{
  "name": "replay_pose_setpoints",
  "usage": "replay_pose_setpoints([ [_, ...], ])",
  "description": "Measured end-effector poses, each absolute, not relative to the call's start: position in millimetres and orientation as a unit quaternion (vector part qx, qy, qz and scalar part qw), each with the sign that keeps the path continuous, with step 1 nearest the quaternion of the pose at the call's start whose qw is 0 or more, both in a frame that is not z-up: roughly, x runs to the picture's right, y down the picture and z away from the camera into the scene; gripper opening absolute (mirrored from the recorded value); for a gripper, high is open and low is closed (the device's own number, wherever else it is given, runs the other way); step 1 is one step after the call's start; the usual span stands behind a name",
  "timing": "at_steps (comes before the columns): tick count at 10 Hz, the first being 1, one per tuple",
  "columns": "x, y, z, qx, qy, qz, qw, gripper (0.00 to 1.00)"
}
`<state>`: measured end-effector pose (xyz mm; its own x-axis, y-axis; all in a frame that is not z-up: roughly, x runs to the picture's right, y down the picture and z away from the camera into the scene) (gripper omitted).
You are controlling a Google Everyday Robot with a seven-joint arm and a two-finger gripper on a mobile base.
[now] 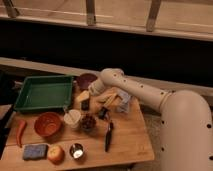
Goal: Place eraser in purple bowl
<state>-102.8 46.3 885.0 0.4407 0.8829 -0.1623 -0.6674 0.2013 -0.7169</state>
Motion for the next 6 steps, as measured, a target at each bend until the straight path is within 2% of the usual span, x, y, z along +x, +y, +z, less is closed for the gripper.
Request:
replay_pose_setpoints([
  [6, -114, 50, 916, -0.334, -0.084, 0.497, 0.797, 0.8],
])
